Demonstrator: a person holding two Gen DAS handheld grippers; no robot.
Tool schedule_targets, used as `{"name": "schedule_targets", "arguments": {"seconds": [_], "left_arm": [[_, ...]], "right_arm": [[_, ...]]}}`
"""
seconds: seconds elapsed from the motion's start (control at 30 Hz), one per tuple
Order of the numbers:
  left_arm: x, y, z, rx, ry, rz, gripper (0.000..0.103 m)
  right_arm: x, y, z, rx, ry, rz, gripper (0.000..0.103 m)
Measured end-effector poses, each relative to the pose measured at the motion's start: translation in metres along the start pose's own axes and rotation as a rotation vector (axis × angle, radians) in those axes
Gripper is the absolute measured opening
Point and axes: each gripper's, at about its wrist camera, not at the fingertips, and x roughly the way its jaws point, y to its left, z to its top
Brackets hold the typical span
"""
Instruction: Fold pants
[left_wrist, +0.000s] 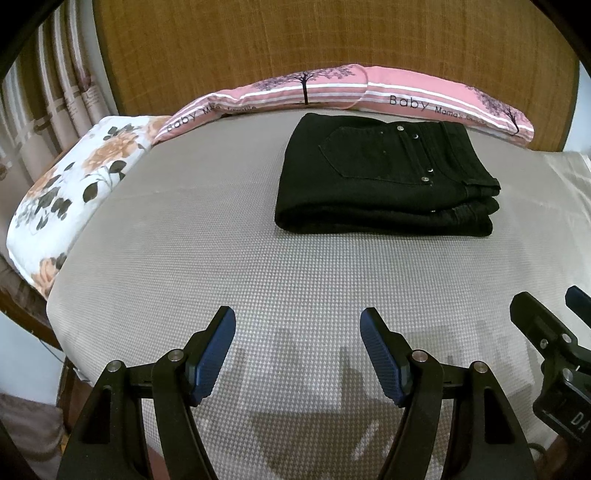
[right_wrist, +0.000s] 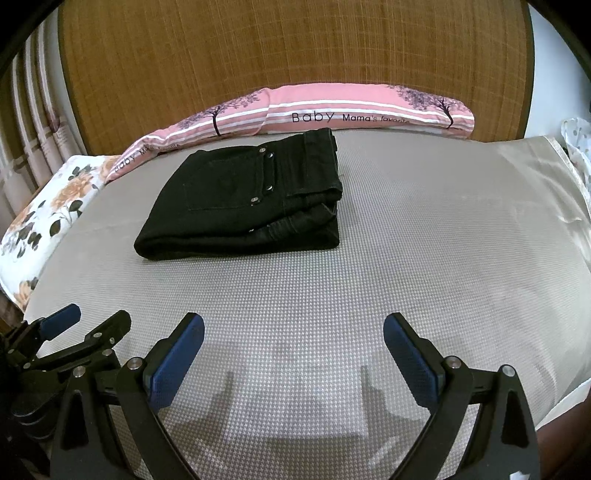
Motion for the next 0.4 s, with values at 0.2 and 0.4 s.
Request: {"name": "schedule_targets", "arguments": {"seconds": [0.2, 0.4], "left_arm": [[-0.0002, -0.0016, -0.0006, 0.003, 0.0, -0.003, 0.07], [0.0014, -0.0055, -0.0001, 0.017, -0.001, -0.007, 0.07]], "right_arm": [[-0.0002, -0.0004, -0.0007, 0.005, 0.004, -0.001, 0.097], [0.0017, -0.0008, -0.0033, 0.011, 0.009, -0.002, 0.097]]}}
